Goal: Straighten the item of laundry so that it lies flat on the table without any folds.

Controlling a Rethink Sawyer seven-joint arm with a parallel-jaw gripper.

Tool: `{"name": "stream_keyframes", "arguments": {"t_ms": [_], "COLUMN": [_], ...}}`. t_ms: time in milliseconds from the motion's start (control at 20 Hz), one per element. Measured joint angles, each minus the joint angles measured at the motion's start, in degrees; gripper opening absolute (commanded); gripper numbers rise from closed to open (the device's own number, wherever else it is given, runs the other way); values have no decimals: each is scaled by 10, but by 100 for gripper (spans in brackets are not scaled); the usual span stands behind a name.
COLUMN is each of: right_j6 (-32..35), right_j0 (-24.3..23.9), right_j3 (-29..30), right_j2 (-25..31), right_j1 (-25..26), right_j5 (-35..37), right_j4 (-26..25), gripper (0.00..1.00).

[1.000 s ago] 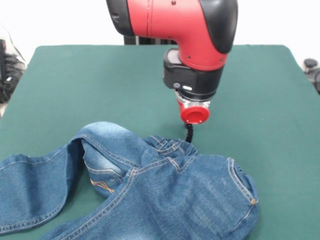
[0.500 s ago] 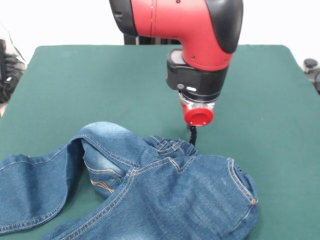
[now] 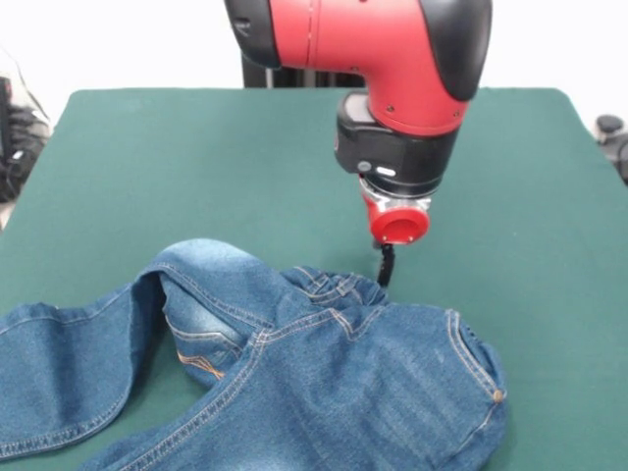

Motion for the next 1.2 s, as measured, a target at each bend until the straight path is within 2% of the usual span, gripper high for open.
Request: {"name": "stream_keyframes", "arguments": {"t_ms": [850,1200], "right_j6": [0,0], "right_j0": [0,-1], "right_j3": [-7,-28], "right_j2": [0,0], "right_j1": [-38,-47], "right_j5": [37,43], "right_j4": [0,0], "gripper": [100,100]}}
